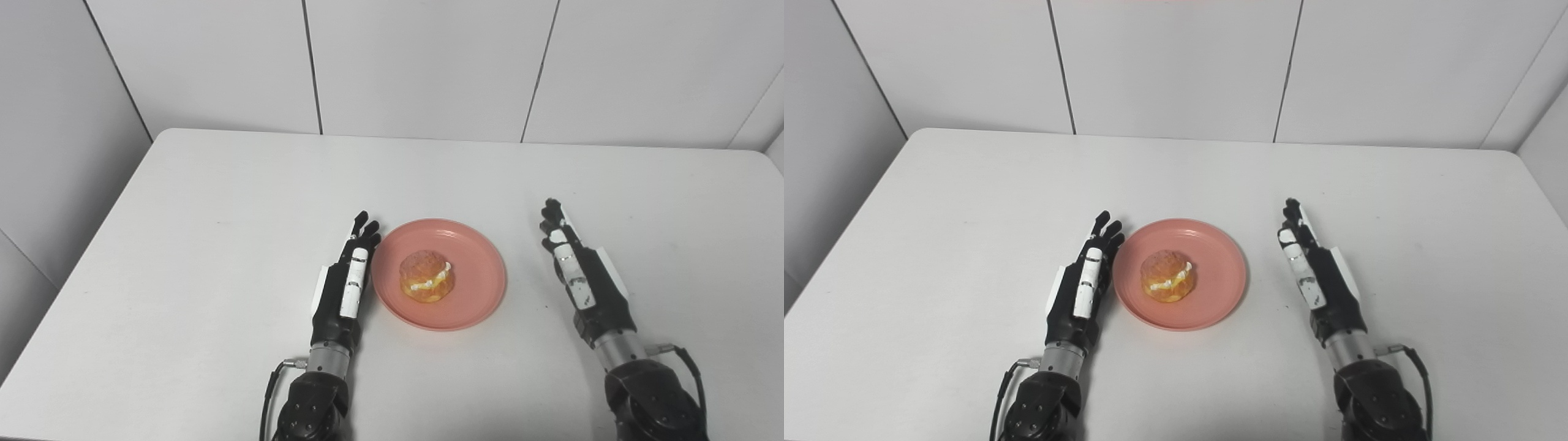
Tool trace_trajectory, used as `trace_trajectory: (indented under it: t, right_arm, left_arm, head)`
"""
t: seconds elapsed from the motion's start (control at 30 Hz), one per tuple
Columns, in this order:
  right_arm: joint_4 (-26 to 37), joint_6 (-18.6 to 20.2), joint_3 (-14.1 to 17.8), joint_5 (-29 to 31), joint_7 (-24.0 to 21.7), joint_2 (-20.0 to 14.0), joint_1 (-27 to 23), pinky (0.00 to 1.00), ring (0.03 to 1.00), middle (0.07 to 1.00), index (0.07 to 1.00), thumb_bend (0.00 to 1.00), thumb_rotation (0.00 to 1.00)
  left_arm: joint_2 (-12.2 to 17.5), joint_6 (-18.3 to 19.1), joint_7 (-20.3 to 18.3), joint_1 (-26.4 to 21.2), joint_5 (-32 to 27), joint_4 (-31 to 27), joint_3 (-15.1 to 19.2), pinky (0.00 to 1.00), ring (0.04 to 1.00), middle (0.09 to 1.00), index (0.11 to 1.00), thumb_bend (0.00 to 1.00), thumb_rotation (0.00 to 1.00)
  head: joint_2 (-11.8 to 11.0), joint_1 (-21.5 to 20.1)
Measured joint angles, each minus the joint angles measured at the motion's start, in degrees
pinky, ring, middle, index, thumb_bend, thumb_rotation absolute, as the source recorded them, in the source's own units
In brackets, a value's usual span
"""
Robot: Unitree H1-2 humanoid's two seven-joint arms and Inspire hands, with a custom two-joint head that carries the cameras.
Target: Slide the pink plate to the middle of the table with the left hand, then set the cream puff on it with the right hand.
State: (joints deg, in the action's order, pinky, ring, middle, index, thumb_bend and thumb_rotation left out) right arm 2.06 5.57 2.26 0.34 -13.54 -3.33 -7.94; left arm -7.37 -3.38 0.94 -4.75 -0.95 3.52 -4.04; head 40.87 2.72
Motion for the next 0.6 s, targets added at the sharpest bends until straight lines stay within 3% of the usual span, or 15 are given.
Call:
trace_trajectory:
  t: [0.3,0.6]
  right_arm:
    - [-1.8,-1.9,-0.9,5.0,0.1,-0.5,0.2,1.0,1.0,1.0,1.0,0.37,1.0]
    - [-1.3,0.1,-1.9,8.7,0.2,-0.9,0.5,1.0,1.0,1.0,1.0,0.28,1.0]
  left_arm:
    - [1.4,0.1,-2.4,-0.4,-2.2,0.3,0.5,0.98,0.968,0.978,0.979,0.45,1.0]
    - [3.5,2.0,-4.5,-0.1,-2.7,-0.8,0.0,1.0,0.99,1.0,1.0,0.45,1.0]
  head:
    - [0.2,0.6]
    - [0.7,1.8]
